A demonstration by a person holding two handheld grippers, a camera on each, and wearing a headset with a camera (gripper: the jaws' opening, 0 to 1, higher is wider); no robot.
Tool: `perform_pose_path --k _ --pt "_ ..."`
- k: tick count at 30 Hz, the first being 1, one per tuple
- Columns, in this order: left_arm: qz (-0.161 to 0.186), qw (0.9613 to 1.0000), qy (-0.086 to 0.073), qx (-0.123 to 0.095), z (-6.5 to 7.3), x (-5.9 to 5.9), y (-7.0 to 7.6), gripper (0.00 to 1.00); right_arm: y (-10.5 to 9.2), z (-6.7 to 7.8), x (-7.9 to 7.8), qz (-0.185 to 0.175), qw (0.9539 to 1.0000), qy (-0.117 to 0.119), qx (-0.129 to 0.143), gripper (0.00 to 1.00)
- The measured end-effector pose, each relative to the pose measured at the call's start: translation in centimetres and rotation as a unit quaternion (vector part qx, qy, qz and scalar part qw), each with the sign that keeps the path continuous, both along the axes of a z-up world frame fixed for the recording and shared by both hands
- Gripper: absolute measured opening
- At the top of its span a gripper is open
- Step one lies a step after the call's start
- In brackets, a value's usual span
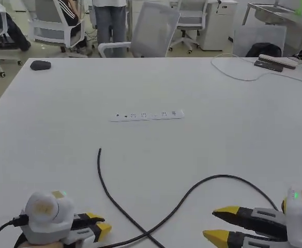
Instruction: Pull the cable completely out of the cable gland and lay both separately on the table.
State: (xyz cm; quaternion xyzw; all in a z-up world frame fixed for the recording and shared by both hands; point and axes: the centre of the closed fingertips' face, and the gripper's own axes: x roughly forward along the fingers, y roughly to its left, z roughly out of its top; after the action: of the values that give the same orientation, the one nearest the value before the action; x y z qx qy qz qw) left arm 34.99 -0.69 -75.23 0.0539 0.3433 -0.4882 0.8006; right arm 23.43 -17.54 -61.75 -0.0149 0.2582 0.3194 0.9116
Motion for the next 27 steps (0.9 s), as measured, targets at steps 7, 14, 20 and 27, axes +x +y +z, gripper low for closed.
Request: perform_pose_path --k 7,14,20,27 --pt "0.008 1.0 0.001 -0.002 -0.1 0.0 0.1 0.17 0.3 -0.3 0.2 0.003 0.9999 0.006 -0.013 0.3" --pt "0.026 0.9996 0.006 0.004 0.6 -0.1 1.0 0.19 1.2 -0.7 0.0 0.016 0.9996 0.017 -0.019 0.39" --pt "0.042 0.9985 0.0 -0.034 4.6 -1.1 1.7 0.27 1.0 -1.0 0.1 0.015 0.9991 0.03 -0.024 0.49" --pt "0.07 0.9954 0.003 -0.065 11.1 -4.4 4.8 0.51 -0.7 -1.3 -1.3 0.003 0.9968 0.067 -0.043 0.55"
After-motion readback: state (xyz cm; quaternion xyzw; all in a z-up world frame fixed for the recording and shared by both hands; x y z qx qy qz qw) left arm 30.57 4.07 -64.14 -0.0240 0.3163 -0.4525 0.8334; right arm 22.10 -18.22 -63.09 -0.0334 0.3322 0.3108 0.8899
